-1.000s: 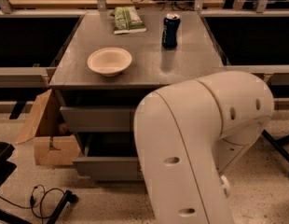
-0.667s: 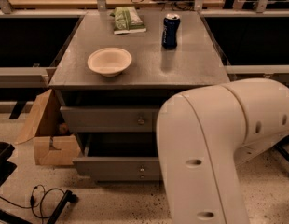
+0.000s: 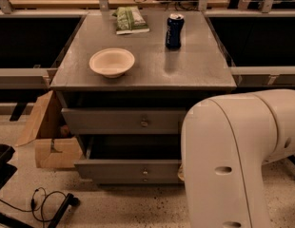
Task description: Close middle drawer
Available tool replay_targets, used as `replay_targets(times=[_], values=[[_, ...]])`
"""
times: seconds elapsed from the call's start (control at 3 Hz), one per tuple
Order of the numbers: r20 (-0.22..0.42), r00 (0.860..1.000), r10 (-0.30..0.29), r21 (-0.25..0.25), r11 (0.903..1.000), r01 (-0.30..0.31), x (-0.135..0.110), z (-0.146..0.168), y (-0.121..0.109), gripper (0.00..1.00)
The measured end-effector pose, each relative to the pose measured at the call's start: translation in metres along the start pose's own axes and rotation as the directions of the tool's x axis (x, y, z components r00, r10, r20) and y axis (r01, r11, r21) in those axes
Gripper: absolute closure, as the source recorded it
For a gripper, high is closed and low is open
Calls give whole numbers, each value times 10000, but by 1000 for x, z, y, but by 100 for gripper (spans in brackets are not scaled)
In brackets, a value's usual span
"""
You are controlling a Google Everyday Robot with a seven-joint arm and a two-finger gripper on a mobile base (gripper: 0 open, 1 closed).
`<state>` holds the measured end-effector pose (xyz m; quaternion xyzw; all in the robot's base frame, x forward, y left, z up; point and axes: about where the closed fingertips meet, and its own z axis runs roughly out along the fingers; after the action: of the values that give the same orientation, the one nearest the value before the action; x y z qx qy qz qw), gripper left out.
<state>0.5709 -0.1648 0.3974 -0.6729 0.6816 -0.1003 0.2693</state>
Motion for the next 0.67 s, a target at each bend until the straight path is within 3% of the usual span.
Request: replay_targets(times=[0.33, 0.67], values=[[-45, 10000, -18, -21, 10000, 18, -1, 1, 0, 100], [-330, 9993, -172, -991, 9950, 138, 0, -3, 27, 100]])
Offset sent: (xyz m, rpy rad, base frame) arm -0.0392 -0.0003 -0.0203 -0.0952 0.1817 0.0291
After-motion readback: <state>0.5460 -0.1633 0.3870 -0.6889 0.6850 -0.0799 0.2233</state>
